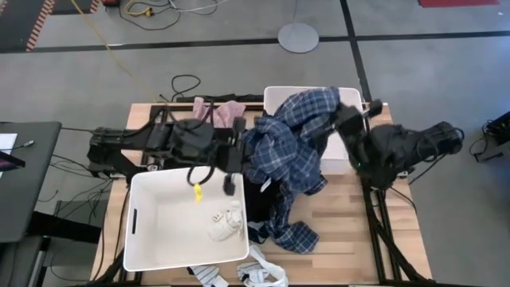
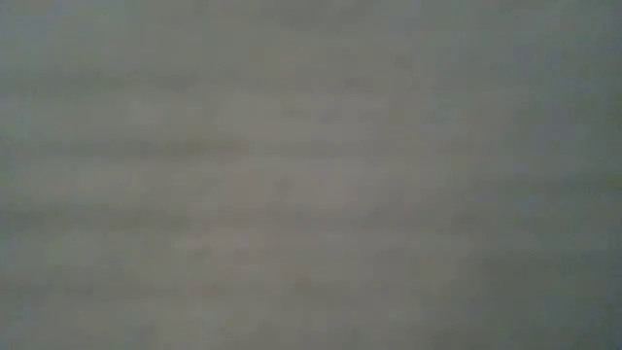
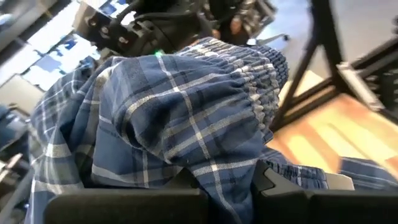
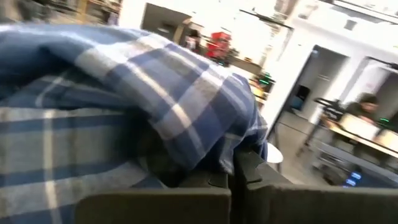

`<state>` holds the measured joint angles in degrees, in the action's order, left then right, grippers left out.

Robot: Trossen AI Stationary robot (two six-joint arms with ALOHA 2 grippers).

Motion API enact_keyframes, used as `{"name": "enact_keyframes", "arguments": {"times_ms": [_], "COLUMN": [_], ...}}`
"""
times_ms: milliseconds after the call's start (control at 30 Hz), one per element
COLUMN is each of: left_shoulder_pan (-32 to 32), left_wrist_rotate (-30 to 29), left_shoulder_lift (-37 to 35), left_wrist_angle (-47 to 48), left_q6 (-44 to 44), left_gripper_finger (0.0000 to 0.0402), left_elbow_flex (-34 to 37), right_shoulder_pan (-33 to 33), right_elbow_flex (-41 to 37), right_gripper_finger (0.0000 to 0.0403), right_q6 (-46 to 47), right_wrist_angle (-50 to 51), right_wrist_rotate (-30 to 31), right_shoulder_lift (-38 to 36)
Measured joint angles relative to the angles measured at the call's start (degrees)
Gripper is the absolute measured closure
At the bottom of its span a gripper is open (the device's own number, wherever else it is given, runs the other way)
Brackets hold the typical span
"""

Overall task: Sort clothes
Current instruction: Put the blue pajamas into the top laundry bin

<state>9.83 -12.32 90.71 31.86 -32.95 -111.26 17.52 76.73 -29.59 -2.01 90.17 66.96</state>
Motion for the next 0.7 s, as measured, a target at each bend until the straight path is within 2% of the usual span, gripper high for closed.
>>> {"name": "enact_keyframes", "arguments": {"times_ms": [200, 333, 500, 700], "left_shoulder_pan": [-6.81, -11.44, -16.99, -23.0], "left_wrist_rotate": [2.67, 4.96, 9.1, 15.1], "left_shoulder_lift": [0.93, 1.14, 1.36, 1.36], "left_wrist_angle": [-3.01, -2.74, -2.81, -3.46], "left_q6": [0.84, 2.97, 5.25, 8.26], "left_gripper_finger": [0.0382, 0.0382, 0.0382, 0.0382], "left_elbow_flex": [0.01, 0.02, 0.02, 0.02], "right_shoulder_pan": [-5.96, -8.02, -8.49, -4.86], "right_elbow_flex": [0.0, 0.0, 0.0, 0.0], "right_gripper_finger": [0.0397, 0.0372, 0.0309, 0.0235], "right_q6": [-2.4, -0.6, 8.86, 25.43], "right_wrist_angle": [2.15, 8.88, 19.52, 34.62], "right_wrist_rotate": [-0.02, -0.11, -0.2, -1.58], "right_shoulder_lift": [-0.65, -0.57, -0.57, -0.57]}}
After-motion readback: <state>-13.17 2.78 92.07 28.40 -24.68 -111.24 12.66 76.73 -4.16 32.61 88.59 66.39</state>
